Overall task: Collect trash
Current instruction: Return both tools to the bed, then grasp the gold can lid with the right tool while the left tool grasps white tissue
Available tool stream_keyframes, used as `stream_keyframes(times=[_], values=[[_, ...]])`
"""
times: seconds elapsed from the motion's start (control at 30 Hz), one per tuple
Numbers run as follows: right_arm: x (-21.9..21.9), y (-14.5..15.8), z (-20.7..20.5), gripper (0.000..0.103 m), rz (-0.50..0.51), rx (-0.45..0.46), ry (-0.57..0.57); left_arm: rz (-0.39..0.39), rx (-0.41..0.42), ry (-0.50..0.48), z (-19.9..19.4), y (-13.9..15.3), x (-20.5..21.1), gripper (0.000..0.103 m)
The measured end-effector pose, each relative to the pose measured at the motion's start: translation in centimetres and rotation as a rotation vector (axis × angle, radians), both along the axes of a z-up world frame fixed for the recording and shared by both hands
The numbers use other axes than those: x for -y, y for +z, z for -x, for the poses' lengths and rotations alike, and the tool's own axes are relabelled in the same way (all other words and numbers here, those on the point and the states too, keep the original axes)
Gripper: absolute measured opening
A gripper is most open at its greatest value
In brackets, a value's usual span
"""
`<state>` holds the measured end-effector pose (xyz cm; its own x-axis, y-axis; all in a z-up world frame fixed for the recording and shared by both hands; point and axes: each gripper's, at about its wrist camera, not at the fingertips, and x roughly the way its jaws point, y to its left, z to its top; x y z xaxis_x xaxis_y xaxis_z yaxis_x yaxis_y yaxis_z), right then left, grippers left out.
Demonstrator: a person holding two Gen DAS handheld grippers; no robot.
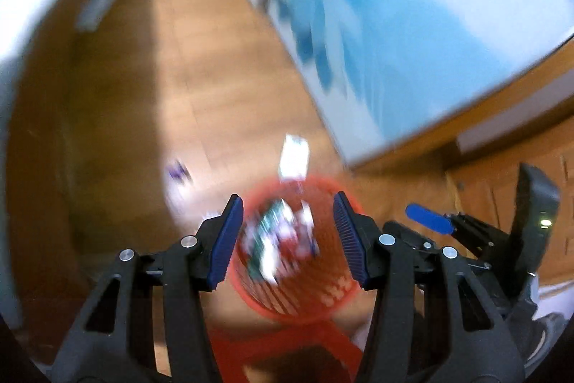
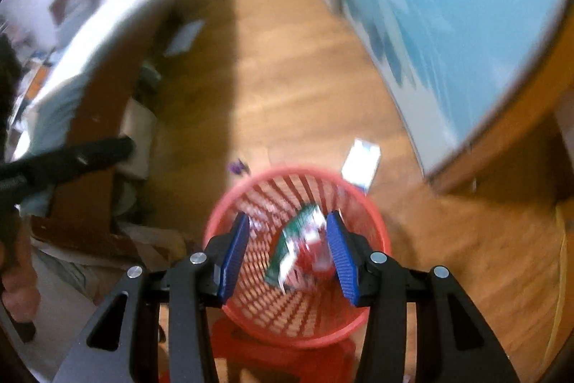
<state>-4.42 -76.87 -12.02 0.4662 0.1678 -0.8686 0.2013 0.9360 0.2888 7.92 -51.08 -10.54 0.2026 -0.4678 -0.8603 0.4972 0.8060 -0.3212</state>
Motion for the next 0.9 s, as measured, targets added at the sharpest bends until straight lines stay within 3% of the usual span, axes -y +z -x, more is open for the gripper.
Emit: stream_keyframes(times=[0.07, 0.2, 0.3, 0.37, 0.47, 0.57, 0.73, 0.8, 0.9], values=[[-1.8, 3.0, -1.5, 0.049, 0.014, 0.072, 0.046, 0.051, 0.074, 0.057, -0.3, 3.6, -3.4, 0.053], [-8.3, 8.7, -5.3, 0.053, 0.010, 0.211, 0.178, 0.144, 0.282, 0.220, 0.8, 11.7, -14.7, 0.056], [-14.6, 11.7, -8.3, 0.054, -0.028, 0.281, 0.270, 0.101, 0.437, 0.392, 2.5, 14.2, -23.3, 0.057], [-19.9, 13.4, -10.6, 0.060, -0.017, 0.337, 0.331, 0.042, 0.520, 0.509, 4.1, 13.9, -28.5, 0.057], [-27.7, 15.2, -14.3, 0.063, -0.027, 0.391, 0.420, 0.067, 0.504, 0.633, 5.8, 11.7, -34.6, 0.057], [-36.2, 16.7, -18.5, 0.063, -0.021, 0.431, 0.497, 0.104, 0.433, 0.732, 6.3, 9.3, -39.8, 0.057], [-51.1, 17.9, -25.7, 0.065, 0.022, 0.456, 0.623, 0.110, 0.445, 0.790, 6.0, 8.9, -44.8, 0.057], [-57.7, 17.3, -29.4, 0.065, 0.040, 0.438, 0.666, 0.114, 0.440, 0.820, 5.5, 8.8, -46.7, 0.057], [-65.7, 15.2, -33.7, 0.064, 0.093, 0.379, 0.627, 0.072, 0.408, 0.917, 5.0, 8.4, -49.7, 0.057]])
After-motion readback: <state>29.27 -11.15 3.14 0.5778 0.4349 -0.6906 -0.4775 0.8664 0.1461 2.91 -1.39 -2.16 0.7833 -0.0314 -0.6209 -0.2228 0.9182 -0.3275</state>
